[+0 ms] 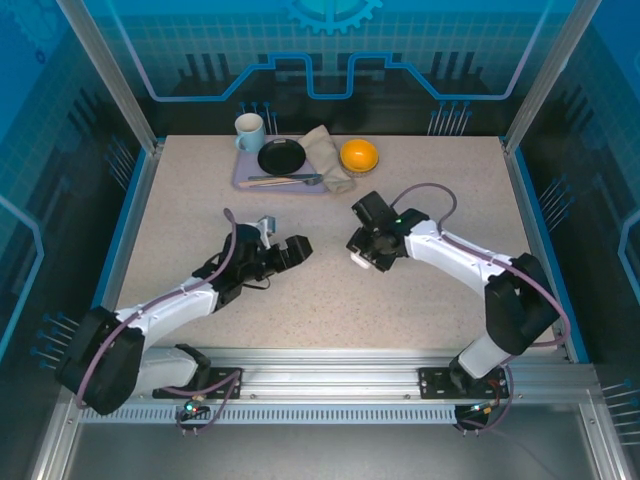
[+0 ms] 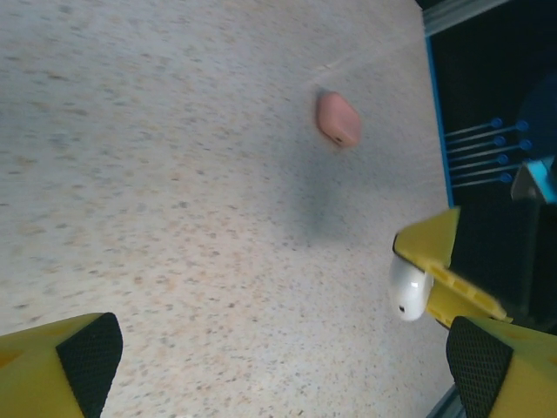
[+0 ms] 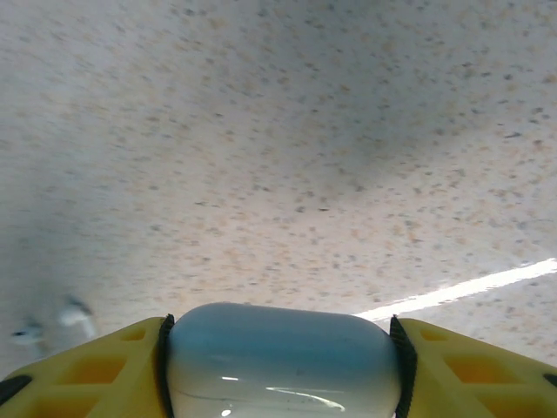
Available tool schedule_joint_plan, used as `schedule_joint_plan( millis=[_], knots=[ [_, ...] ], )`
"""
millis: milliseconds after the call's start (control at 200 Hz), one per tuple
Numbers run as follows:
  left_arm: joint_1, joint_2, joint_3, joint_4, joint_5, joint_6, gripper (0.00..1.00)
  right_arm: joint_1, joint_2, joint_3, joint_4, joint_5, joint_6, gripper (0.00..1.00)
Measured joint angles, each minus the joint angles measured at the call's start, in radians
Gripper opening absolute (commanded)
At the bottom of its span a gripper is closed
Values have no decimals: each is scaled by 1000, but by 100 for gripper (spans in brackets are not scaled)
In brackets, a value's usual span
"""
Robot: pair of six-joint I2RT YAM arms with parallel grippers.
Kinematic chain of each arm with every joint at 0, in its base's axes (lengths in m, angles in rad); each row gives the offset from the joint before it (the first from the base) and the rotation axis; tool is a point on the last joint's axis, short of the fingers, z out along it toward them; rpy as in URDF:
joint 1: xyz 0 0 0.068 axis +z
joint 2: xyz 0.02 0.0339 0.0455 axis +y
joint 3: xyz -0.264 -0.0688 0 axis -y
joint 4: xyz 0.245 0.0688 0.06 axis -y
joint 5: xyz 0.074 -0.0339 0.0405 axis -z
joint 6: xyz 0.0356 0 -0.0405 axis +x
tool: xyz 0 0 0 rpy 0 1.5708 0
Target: Insert wireless bluetooth earbuds into charging case
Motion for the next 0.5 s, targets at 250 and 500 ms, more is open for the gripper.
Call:
schedule_joint_plan(
  millis=[250, 500],
  knots=[
    [-123, 93, 12, 178, -5, 37, 90, -24, -13, 5, 72, -86, 102, 43],
    [-160, 204, 59, 274, -13, 48, 75, -29, -30, -18, 164, -130, 245, 43]
  ],
)
